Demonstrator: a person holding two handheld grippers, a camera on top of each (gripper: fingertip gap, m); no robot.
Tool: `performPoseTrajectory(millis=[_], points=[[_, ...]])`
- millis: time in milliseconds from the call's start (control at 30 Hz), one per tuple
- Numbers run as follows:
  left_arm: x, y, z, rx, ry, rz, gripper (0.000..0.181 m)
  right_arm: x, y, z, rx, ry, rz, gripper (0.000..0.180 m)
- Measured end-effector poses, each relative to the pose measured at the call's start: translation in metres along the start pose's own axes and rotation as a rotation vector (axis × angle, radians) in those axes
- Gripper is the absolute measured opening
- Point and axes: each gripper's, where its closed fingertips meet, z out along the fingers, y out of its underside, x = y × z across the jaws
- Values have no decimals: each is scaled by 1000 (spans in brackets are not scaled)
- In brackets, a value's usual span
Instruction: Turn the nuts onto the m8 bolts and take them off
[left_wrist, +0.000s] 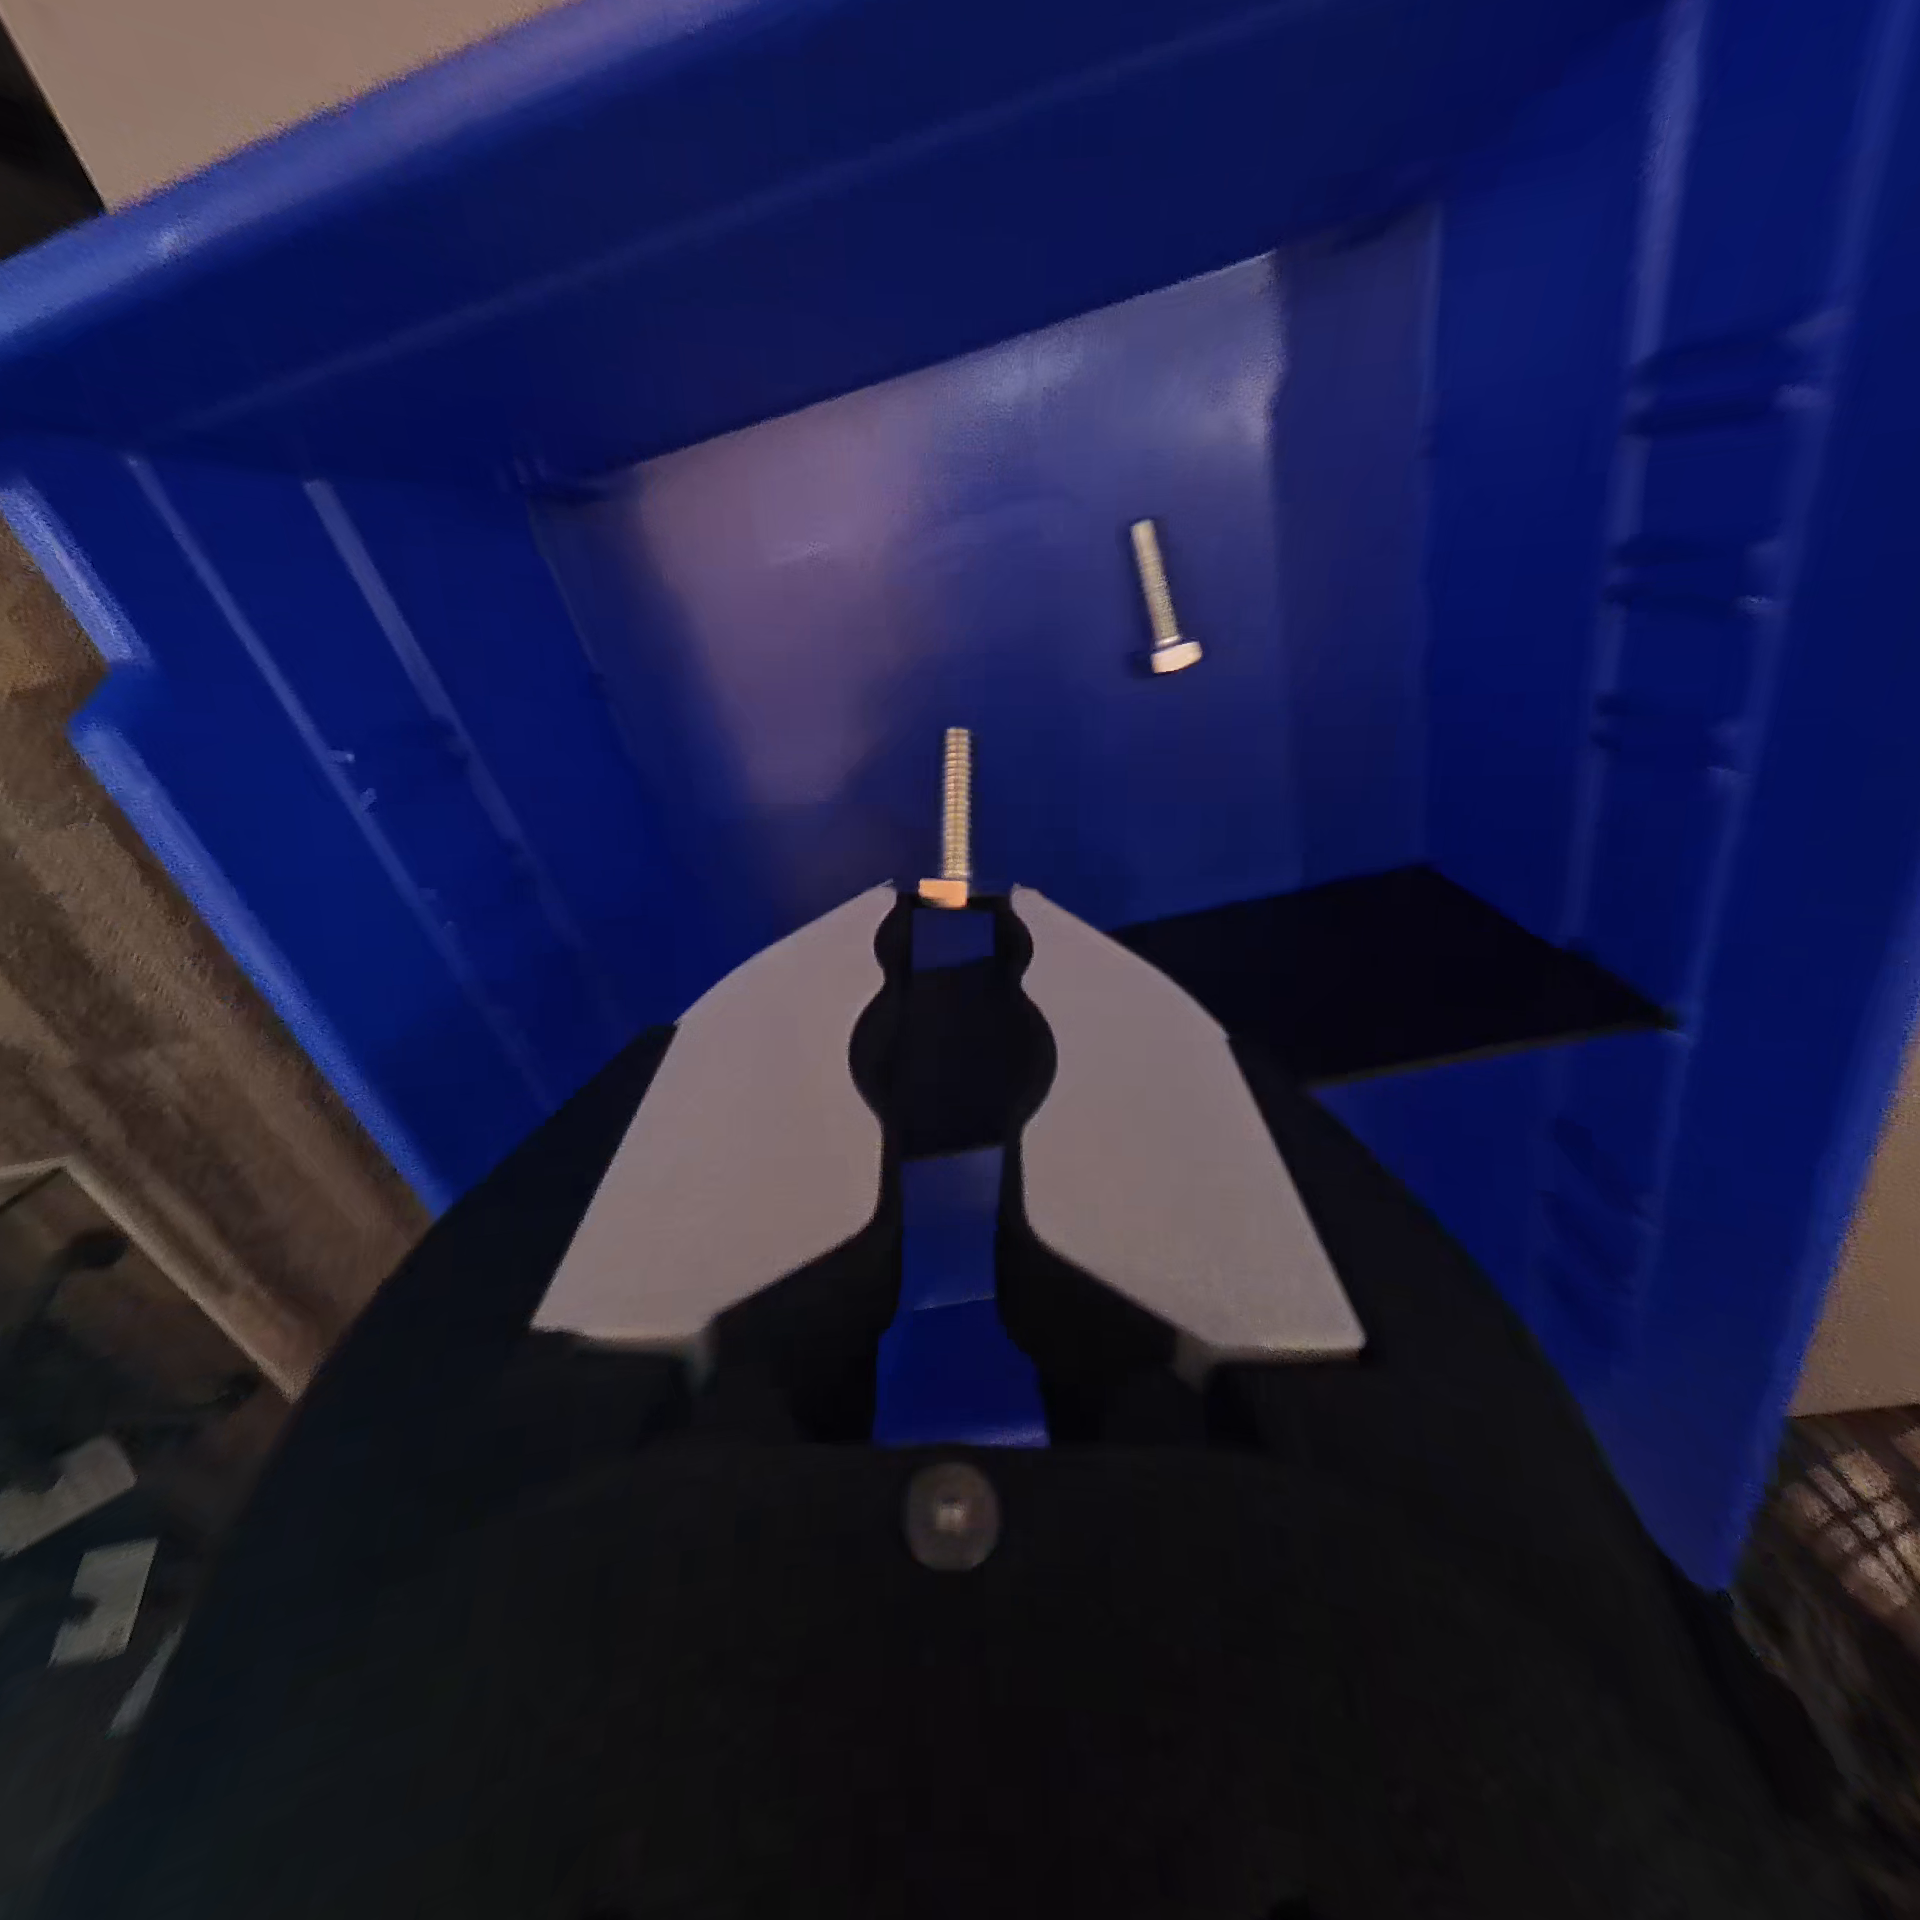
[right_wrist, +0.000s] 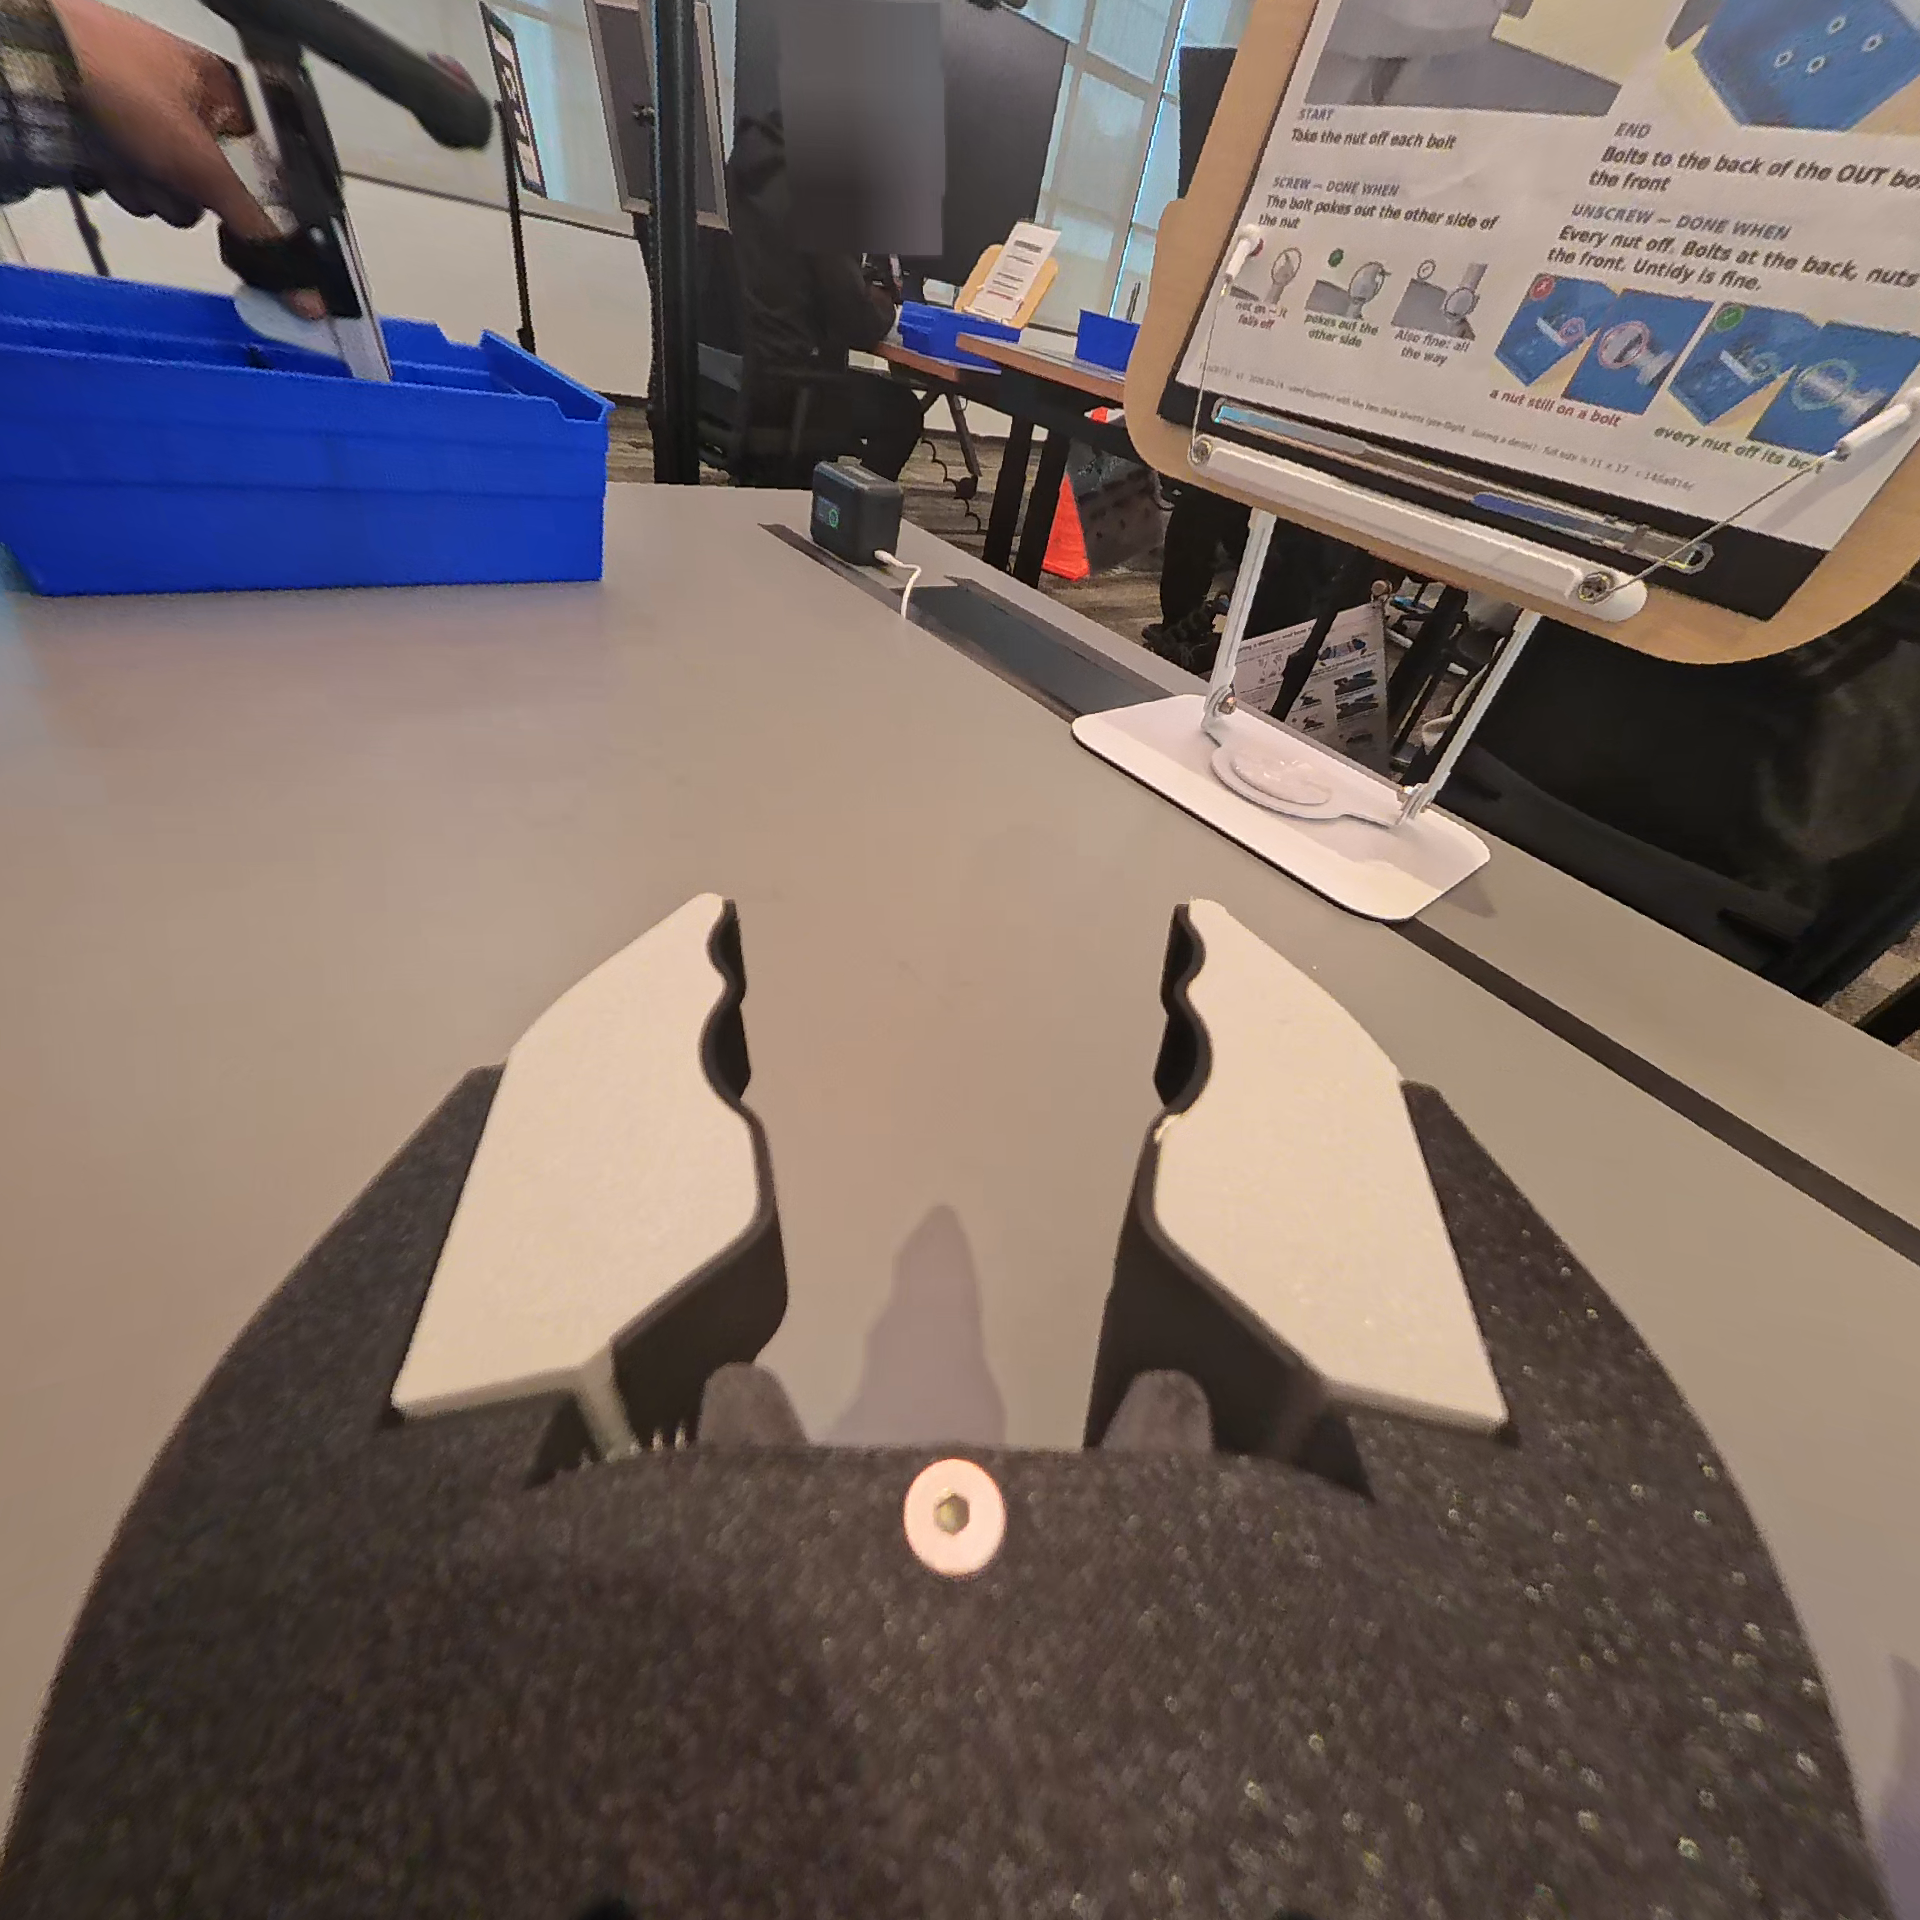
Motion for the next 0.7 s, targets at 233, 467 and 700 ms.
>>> performPoseTrajectory(millis=[233,467,700], points=[[58,-24,-52,301,164,95,15,-1,-3,2,37,-29,66,76],[189,-58,-110,629,457,311,14,-26,-48,17,172,-169,185,71],[367,-63,-137,817,936,557,14,-71,-113,52,360,-456,399,54]])
